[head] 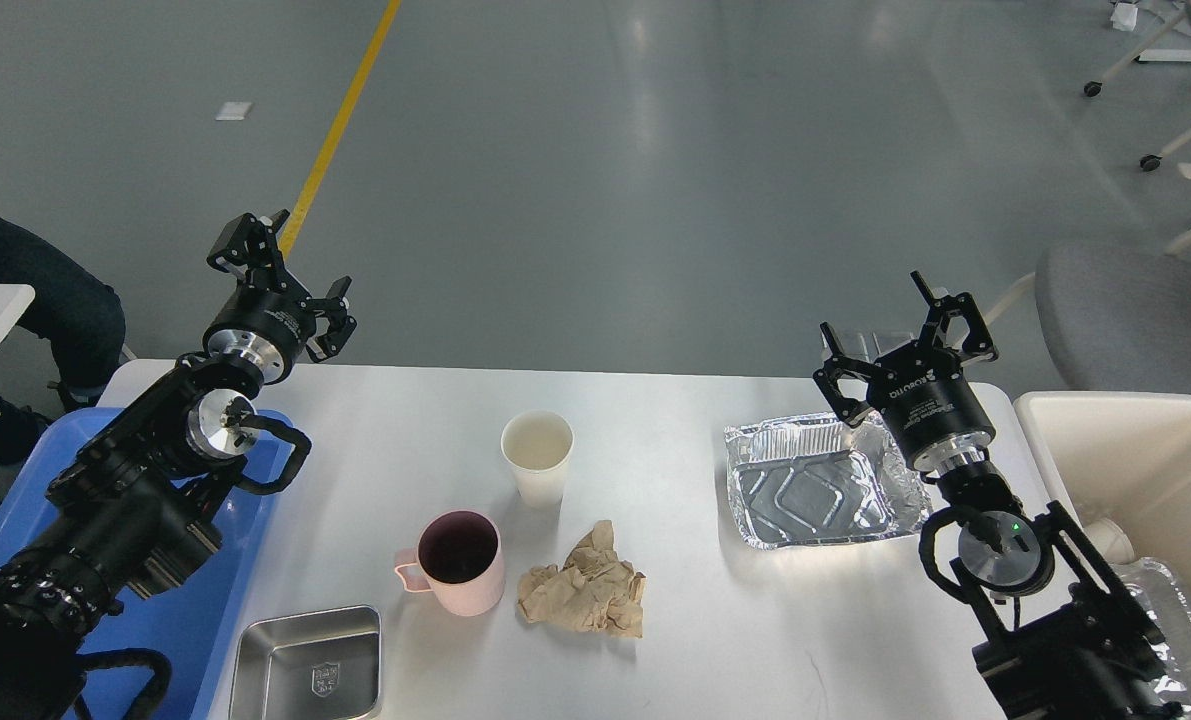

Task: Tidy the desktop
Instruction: 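Lift the left gripper up and away from the blue bin, then move the left gripper over the pink mug and lower it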

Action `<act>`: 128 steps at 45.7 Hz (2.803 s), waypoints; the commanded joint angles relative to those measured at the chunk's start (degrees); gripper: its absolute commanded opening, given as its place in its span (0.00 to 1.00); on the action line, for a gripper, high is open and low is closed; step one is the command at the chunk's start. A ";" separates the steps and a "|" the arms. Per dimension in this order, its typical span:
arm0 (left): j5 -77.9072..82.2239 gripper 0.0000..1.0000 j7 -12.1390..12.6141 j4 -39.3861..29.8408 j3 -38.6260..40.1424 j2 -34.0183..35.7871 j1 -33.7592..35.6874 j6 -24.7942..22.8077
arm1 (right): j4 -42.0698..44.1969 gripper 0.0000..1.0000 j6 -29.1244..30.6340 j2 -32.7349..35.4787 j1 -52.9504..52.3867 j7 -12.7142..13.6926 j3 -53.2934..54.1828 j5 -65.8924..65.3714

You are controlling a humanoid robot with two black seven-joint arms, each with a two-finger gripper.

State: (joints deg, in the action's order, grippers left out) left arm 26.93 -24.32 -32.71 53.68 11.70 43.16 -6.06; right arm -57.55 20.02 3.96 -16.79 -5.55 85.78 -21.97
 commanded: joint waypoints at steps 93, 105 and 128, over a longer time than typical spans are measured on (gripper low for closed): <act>13.06 0.99 27.47 -54.48 -37.86 76.64 10.72 -44.30 | -0.37 1.00 0.46 1.49 -0.88 0.01 0.09 0.08; 16.75 0.99 38.20 -50.79 -37.77 59.59 14.59 -43.34 | -0.64 1.00 0.46 1.92 -0.27 -0.17 0.09 0.08; 24.13 0.99 43.56 -30.67 -38.56 30.76 15.11 -48.94 | -0.73 1.00 0.64 2.80 0.00 -0.17 0.35 0.17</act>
State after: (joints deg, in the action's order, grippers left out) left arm 48.28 18.60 -67.26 15.13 46.79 57.54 -52.20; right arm -58.26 20.67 6.85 -16.89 -5.70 86.13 -21.83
